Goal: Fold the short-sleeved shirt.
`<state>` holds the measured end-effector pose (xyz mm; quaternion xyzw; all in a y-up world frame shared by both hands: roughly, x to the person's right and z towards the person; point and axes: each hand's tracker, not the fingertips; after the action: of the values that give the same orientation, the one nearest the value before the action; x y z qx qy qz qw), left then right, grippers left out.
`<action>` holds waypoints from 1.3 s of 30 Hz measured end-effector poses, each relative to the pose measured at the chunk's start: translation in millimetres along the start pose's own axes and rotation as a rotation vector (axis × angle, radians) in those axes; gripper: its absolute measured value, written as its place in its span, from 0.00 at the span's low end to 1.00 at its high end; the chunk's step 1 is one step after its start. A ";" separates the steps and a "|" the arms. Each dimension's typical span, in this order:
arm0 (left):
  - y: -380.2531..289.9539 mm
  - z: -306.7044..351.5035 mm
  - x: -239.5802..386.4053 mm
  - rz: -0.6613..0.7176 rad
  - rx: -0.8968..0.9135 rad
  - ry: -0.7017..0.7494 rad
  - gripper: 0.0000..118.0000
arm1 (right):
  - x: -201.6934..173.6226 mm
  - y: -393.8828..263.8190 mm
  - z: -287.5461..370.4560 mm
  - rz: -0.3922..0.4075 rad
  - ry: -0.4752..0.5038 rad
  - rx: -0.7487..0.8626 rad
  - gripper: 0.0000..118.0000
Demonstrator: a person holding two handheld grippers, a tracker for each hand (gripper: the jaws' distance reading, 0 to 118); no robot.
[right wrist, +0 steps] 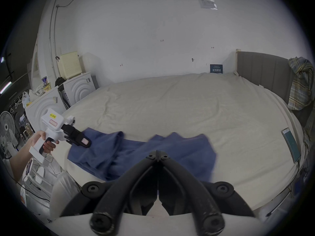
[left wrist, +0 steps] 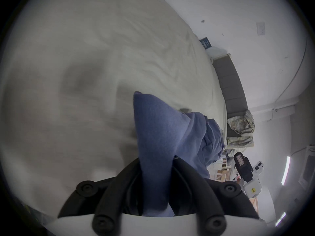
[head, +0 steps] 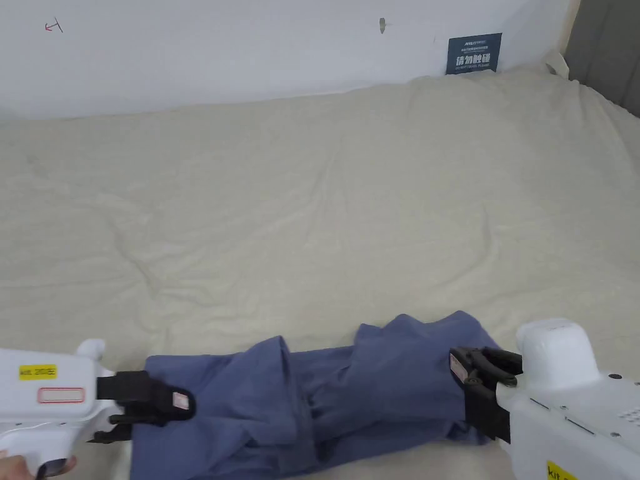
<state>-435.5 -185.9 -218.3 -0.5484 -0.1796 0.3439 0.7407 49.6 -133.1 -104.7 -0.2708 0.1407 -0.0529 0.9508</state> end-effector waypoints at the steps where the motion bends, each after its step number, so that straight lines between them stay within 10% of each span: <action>1: 0.1 9.3 -5.0 0.008 0.008 0.022 0.11 | 1.4 -0.1 0.7 -0.005 -0.004 0.001 0.00; 16: 0.0 45.1 77.3 -0.038 0.082 0.127 0.11 | 8.8 -2.3 3.5 -0.025 0.010 0.014 0.00; 35: 2.9 -139.7 243.7 -0.365 -0.200 0.181 0.12 | 53.7 -19.7 17.3 -0.102 -0.026 -0.001 0.00; 37: -1.0 -145.8 245.2 -0.360 -0.229 0.198 0.36 | 59.3 -20.2 19.7 -0.115 -0.027 0.001 0.00; 39: -6.4 -145.8 247.1 -0.359 -0.228 0.145 0.91 | 62.9 -21.5 21.5 -0.138 -0.022 0.004 0.00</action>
<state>-167.0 -112.8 -288.4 -0.6112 -0.2583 0.1436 0.7342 115.5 -151.8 -90.9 -0.2786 0.1111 -0.1158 0.9469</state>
